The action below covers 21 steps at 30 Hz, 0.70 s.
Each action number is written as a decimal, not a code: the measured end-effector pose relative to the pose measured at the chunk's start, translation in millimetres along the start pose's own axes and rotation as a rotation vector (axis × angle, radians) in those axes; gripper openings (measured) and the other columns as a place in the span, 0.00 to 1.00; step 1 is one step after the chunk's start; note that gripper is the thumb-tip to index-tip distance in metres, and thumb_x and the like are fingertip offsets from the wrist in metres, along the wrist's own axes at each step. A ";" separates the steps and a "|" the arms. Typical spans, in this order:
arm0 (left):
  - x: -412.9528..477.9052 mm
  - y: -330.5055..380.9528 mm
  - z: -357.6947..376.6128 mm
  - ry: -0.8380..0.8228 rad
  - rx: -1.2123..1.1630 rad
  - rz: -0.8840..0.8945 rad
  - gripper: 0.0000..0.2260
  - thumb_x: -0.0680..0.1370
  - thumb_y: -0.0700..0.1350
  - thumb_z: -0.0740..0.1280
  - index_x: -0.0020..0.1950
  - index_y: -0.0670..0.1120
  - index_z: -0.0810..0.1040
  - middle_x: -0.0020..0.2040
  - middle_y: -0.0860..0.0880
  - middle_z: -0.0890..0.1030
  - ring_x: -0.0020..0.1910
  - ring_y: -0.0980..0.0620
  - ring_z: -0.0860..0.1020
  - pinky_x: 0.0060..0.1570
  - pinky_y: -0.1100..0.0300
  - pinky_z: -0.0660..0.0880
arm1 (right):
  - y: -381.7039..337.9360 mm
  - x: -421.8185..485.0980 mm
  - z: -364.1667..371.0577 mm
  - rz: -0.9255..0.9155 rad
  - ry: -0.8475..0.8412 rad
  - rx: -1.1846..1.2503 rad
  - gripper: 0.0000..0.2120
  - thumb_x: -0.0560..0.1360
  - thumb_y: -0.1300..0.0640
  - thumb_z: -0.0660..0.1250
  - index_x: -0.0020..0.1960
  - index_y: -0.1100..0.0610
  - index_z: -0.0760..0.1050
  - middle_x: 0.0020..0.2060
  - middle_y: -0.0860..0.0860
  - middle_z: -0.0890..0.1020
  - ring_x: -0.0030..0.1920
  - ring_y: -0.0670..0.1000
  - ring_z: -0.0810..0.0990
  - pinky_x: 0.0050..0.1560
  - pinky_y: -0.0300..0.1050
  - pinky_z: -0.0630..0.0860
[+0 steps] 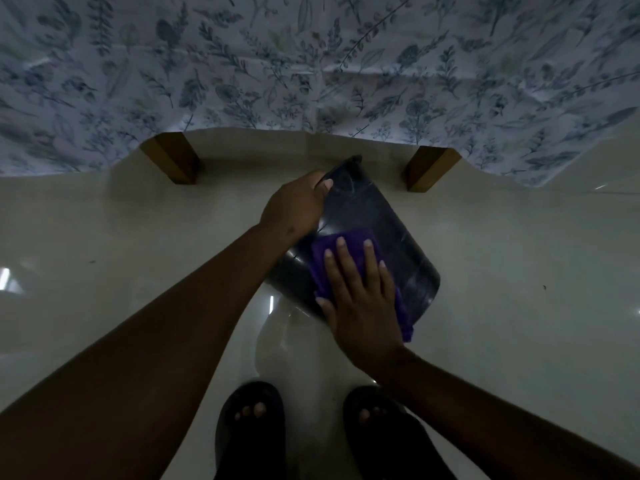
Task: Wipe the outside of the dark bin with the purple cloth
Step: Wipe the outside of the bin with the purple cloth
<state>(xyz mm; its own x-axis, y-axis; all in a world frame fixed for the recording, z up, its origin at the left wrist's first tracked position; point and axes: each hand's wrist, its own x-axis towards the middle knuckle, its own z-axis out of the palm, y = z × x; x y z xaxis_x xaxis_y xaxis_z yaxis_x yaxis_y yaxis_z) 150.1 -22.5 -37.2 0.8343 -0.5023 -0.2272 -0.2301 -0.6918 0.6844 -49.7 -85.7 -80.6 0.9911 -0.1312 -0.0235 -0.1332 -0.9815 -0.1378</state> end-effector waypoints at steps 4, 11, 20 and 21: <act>-9.7 -0.5 -1.6 -0.012 -0.096 0.024 0.13 0.83 0.52 0.53 0.53 0.47 0.75 0.43 0.48 0.78 0.42 0.48 0.77 0.42 0.56 0.70 | 32.8 54.6 -19.5 0.196 0.065 0.264 0.28 0.81 0.40 0.49 0.78 0.50 0.53 0.78 0.51 0.58 0.78 0.56 0.54 0.75 0.57 0.54; -5.8 -0.4 -2.0 -0.009 -0.035 -0.048 0.15 0.83 0.54 0.53 0.55 0.48 0.75 0.47 0.44 0.80 0.47 0.44 0.78 0.44 0.56 0.69 | 31.0 56.6 -25.4 0.398 0.069 0.324 0.28 0.82 0.43 0.49 0.78 0.55 0.56 0.76 0.55 0.62 0.75 0.60 0.60 0.73 0.58 0.59; -2.8 0.0 0.7 -0.028 -0.081 -0.026 0.16 0.83 0.53 0.53 0.62 0.49 0.75 0.54 0.45 0.80 0.50 0.47 0.77 0.46 0.58 0.68 | 27.9 39.7 -15.0 0.028 0.035 0.180 0.28 0.82 0.43 0.52 0.79 0.49 0.51 0.79 0.50 0.53 0.79 0.57 0.47 0.76 0.58 0.51; -2.5 1.3 1.0 -0.031 -0.090 -0.027 0.16 0.83 0.53 0.53 0.62 0.49 0.75 0.53 0.45 0.80 0.50 0.47 0.77 0.46 0.58 0.68 | 34.6 53.9 -20.4 0.134 0.057 0.238 0.27 0.82 0.44 0.51 0.78 0.51 0.53 0.78 0.51 0.56 0.78 0.56 0.50 0.76 0.57 0.53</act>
<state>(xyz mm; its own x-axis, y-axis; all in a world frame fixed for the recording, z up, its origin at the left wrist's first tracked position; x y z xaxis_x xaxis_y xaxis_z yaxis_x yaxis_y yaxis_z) 147.2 -22.6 -36.5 0.8237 -0.5003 -0.2668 -0.1602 -0.6567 0.7369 -0.8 -129.6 -66.4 0.9622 -0.2724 -0.0022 -0.2543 -0.8953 -0.3657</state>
